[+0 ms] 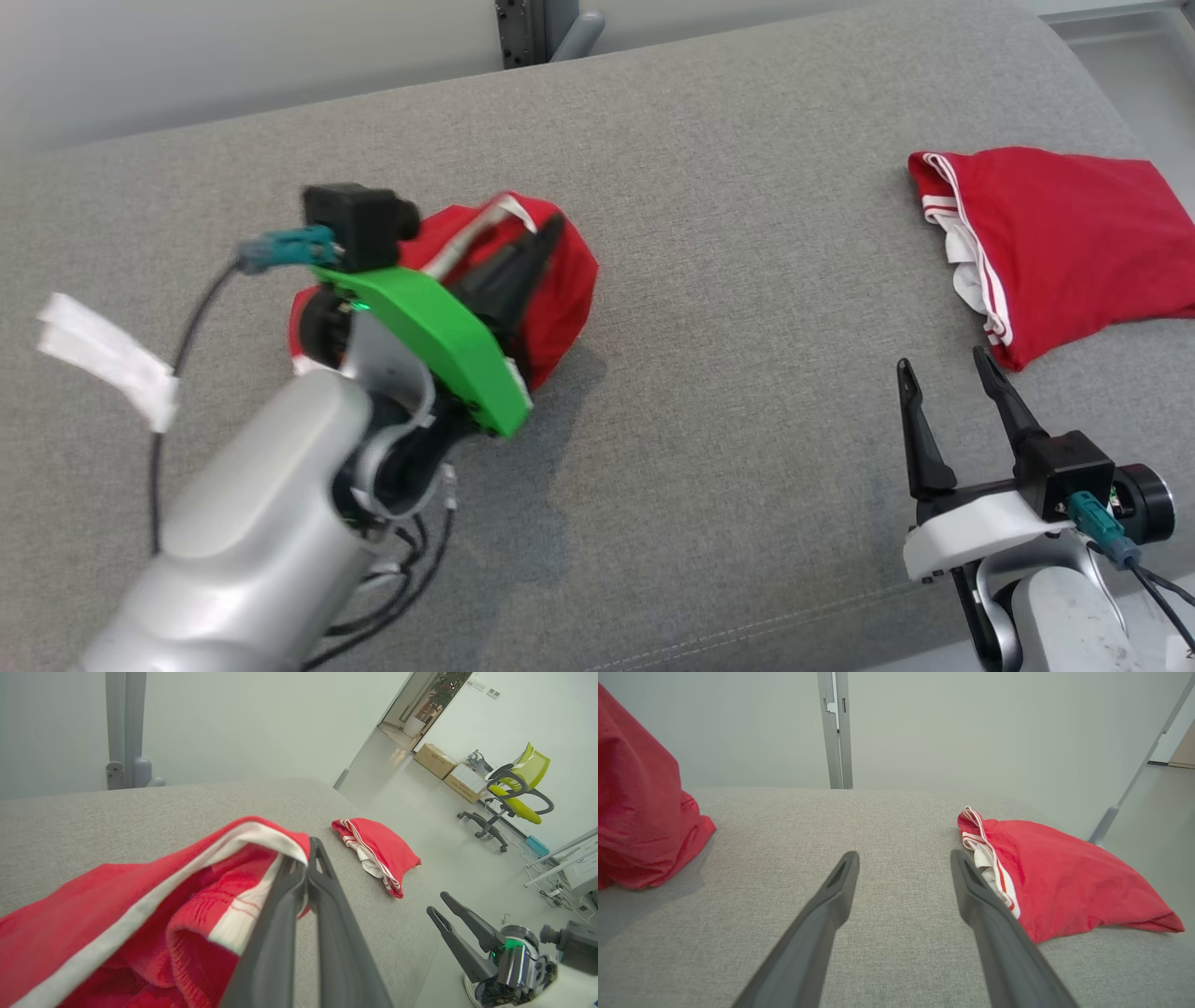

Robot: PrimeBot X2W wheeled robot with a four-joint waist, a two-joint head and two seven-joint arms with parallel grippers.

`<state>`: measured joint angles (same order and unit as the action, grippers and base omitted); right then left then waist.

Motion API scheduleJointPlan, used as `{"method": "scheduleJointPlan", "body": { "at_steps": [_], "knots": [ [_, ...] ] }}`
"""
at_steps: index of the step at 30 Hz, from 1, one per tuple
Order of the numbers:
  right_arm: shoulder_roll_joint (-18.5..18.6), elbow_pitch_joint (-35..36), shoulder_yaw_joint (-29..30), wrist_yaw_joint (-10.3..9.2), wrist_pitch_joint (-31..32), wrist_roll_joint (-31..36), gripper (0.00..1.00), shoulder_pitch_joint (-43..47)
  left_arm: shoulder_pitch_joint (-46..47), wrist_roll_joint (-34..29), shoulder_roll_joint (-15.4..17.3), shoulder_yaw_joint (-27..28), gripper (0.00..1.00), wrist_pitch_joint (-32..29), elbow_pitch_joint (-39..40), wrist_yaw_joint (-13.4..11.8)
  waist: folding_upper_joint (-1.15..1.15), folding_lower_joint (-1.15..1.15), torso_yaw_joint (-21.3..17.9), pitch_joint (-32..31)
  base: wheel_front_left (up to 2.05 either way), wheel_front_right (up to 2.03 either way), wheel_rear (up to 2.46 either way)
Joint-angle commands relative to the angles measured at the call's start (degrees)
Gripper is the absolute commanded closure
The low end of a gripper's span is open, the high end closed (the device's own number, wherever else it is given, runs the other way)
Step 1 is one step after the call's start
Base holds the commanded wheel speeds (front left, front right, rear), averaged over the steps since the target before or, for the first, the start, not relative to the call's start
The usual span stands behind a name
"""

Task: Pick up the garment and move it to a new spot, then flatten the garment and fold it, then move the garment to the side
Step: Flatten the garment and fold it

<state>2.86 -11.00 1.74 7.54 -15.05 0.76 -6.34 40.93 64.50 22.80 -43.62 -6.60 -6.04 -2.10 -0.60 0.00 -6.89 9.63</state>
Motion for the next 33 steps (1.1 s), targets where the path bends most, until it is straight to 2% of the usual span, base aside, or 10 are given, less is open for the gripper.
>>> {"method": "scheduleJointPlan", "body": {
  "at_steps": [1,2,8,12,19,25,26,27,28,33],
  "knots": [
    [0.08,0.14,0.04,-0.11,-0.17,-0.06,0.00,-1.03,-0.43,0.22,-3.82,-2.44,1.00,-0.02,-3.34,1.47,0.60,0.00,-1.01,0.82,0.00,0.00,0.00],
    [0.08,0.14,0.04,-0.11,-0.17,-0.06,0.00,-1.03,-0.43,0.22,-3.82,-2.44,1.00,-0.02,-3.34,1.47,0.60,0.00,-1.01,0.82,0.00,0.00,0.00],
    [0.07,0.15,0.05,-0.11,-0.17,-0.33,0.00,-1.58,-3.28,-0.66,-13.68,-9.33,1.00,1.93,-16.28,6.23,0.60,0.00,-2.76,2.32,0.00,0.00,0.00],
    [0.06,0.10,0.37,-0.11,-0.17,-0.75,0.00,-1.39,-4.90,-2.01,-17.26,-13.35,1.00,3.90,-22.60,8.32,0.60,0.00,-3.51,3.12,0.00,0.00,0.00],
    [0.07,0.11,1.18,-0.11,-0.17,-1.10,0.00,-1.45,-6.71,-3.53,-19.15,-18.86,1.00,7.56,-28.79,9.48,0.60,0.00,-3.44,3.66,0.00,0.00,0.00],
    [0.05,-0.07,2.01,-0.11,-0.17,-0.63,0.00,-0.39,-9.32,-4.35,-17.17,-19.79,1.00,11.89,-30.99,9.54,0.60,0.00,-2.00,2.38,0.00,0.00,0.00],
    [0.06,-0.17,2.05,-0.11,-0.17,-0.48,0.00,-0.04,-9.86,-4.28,-16.64,-19.50,0.92,12.78,-30.89,9.50,0.60,0.00,-1.68,1.98,0.00,0.00,0.00],
    [0.07,-0.22,2.08,-0.11,-0.17,-0.35,0.00,0.23,-10.45,-4.03,-16.23,-18.99,0.55,13.80,-30.60,9.22,0.60,0.00,-1.34,1.59,0.00,0.00,0.00],
    [0.06,-0.27,2.00,-0.11,-0.17,-0.28,0.00,0.43,-11.32,-3.60,-15.86,-18.49,0.00,14.64,-30.14,9.04,0.60,0.00,-1.02,1.20,0.00,0.00,0.00],
    [0.07,-0.62,1.43,-0.11,-0.17,0.18,0.00,1.55,-16.13,0.59,-13.35,-14.96,0.00,16.85,-25.24,7.70,0.60,0.00,0.42,-0.75,0.00,0.00,0.00]
  ]
}}
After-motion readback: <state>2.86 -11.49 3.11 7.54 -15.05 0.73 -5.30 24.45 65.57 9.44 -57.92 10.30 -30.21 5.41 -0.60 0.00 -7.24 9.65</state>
